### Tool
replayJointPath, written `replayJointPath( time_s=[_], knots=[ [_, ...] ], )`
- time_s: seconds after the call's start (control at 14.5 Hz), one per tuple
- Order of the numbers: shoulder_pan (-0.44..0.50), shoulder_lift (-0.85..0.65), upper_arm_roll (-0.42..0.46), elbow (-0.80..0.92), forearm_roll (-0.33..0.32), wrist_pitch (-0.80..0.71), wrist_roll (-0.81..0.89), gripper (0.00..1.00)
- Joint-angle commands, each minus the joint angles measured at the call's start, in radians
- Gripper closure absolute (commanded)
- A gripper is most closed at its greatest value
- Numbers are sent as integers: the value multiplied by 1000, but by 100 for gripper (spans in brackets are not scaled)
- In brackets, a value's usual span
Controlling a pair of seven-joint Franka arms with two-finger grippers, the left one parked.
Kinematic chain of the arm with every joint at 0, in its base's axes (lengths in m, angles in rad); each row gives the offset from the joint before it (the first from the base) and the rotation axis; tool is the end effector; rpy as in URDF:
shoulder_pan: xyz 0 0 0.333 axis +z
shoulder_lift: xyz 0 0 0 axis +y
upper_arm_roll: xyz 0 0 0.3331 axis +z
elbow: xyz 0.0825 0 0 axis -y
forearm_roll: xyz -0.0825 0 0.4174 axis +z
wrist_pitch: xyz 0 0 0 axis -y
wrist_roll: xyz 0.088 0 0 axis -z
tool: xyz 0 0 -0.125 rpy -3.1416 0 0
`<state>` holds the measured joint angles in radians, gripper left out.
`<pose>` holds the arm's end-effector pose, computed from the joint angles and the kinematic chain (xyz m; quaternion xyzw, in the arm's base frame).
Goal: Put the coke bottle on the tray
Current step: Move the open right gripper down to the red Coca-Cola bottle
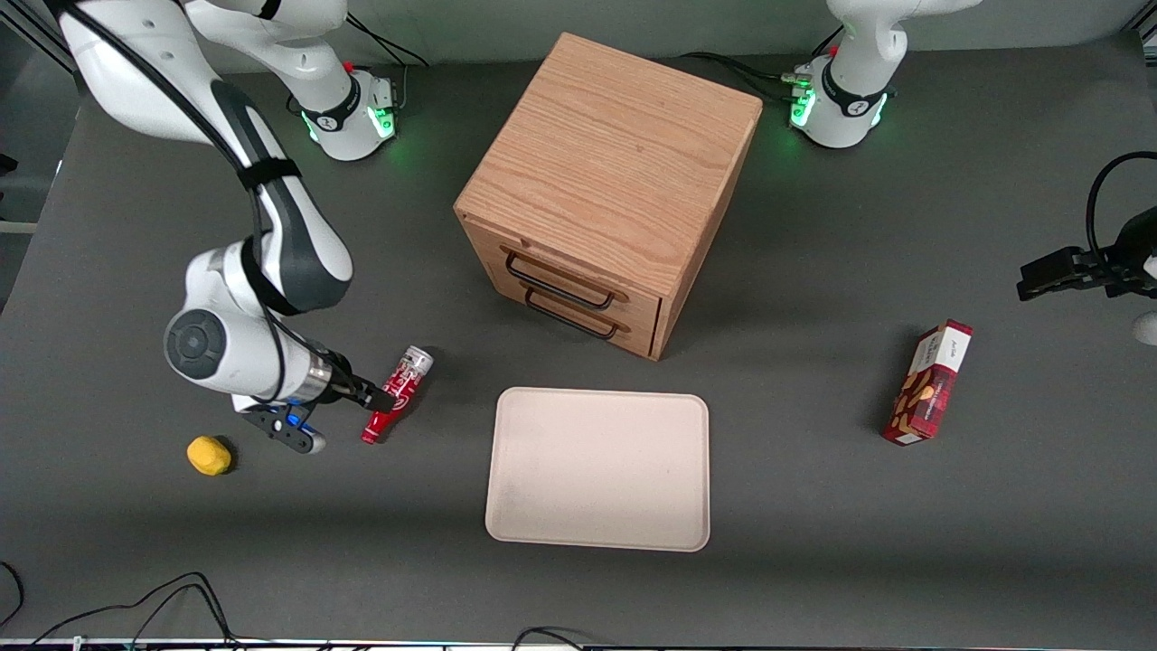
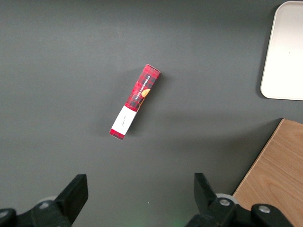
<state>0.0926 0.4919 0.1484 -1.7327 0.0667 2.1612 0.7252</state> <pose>0.6728 0.1611 0.2726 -0.9617 0.2653 0.0551 0.0414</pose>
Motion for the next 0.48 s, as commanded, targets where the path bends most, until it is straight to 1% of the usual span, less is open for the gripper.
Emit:
replayJointPath(
  time_s=[0.0, 0.14, 0.28, 0.41],
  knots=[
    [1, 2, 5, -88, -16, 130, 75, 0],
    [2, 25, 5, -103, -27, 166, 89, 0],
    [18, 46, 3, -142, -71, 228, 140, 0],
    [19, 66, 3, -176, -97, 291, 174, 0]
  ],
)
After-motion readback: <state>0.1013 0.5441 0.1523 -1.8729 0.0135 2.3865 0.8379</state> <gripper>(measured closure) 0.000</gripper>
